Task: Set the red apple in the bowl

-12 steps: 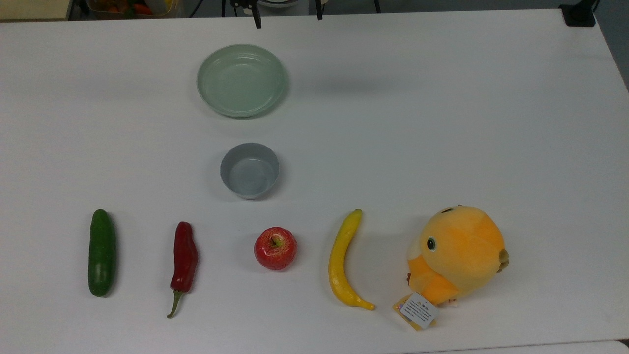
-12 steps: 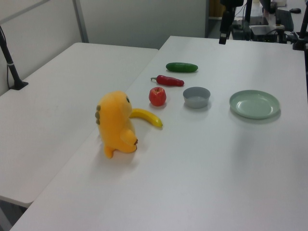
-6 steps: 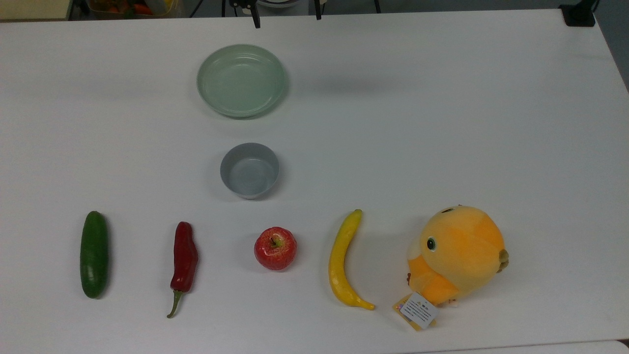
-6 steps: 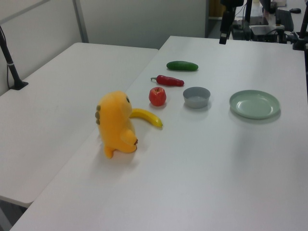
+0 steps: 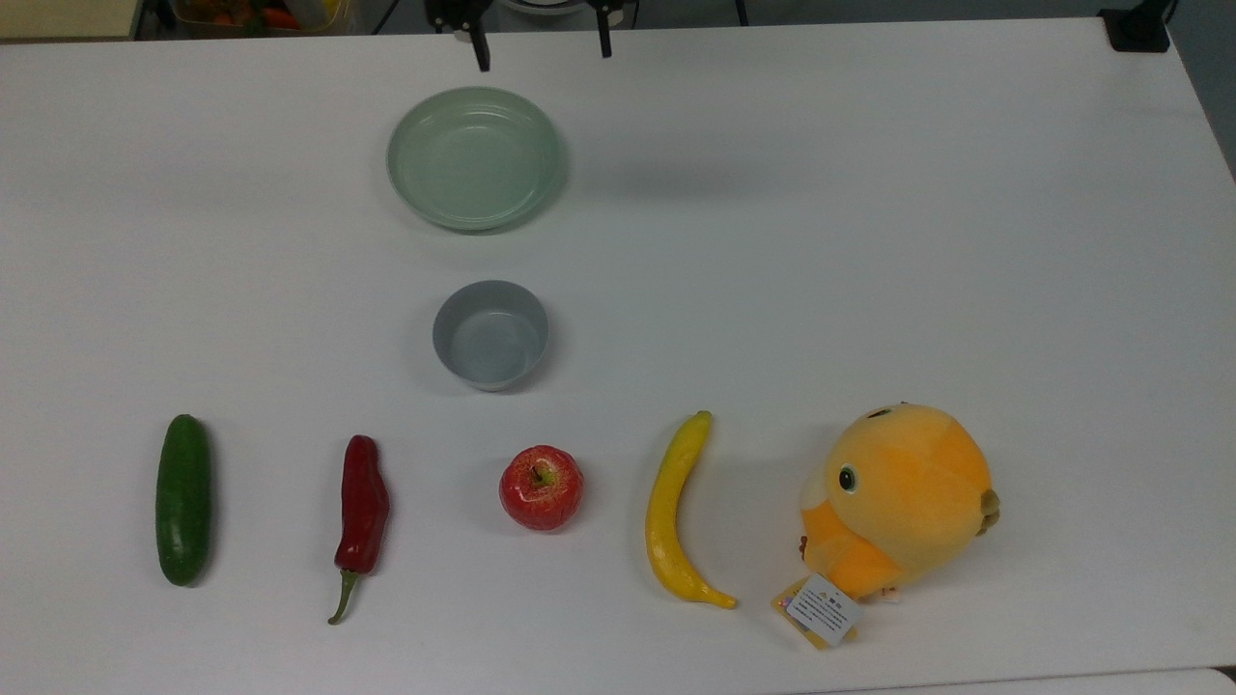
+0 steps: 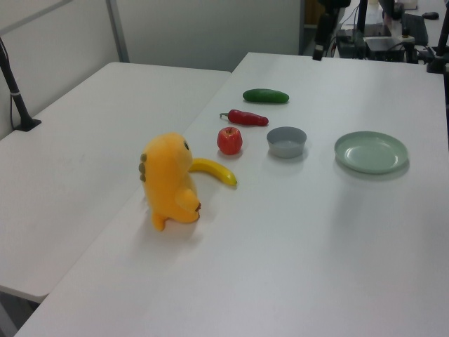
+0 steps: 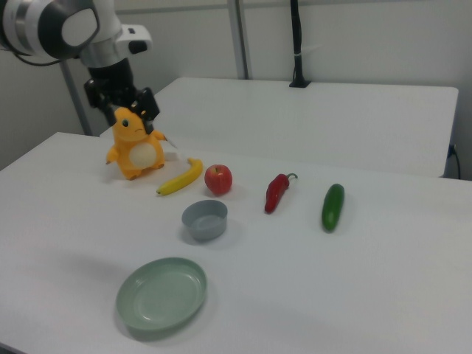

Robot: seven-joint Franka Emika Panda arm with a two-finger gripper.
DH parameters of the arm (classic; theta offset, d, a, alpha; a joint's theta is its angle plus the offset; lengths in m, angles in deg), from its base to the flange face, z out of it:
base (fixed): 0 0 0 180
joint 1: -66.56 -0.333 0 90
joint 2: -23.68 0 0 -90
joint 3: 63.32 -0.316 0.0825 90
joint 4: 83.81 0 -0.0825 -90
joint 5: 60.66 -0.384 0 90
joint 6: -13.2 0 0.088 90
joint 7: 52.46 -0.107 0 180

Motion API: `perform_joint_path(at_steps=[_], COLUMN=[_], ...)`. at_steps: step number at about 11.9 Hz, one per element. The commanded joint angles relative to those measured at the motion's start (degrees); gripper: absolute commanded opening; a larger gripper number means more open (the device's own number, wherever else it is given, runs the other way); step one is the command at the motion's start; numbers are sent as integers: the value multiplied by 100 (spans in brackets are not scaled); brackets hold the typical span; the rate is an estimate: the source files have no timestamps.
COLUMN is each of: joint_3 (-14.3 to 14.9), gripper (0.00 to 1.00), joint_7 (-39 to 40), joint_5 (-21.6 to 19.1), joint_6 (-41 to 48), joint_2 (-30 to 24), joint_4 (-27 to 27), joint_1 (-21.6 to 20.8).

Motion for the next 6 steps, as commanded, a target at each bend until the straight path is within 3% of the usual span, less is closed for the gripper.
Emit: perform_joint_path(at_steps=[1, 3, 6], joint_3=[286, 409, 427], gripper=[100, 100, 100], joint_7=[141, 115, 89], joint_5=[64, 72, 72], joint_6=[-536, -1072, -2082], joint_2=[611, 1138, 1710], joint_4=[-901, -1394, -1572], joint_1=[-15, -15, -59])
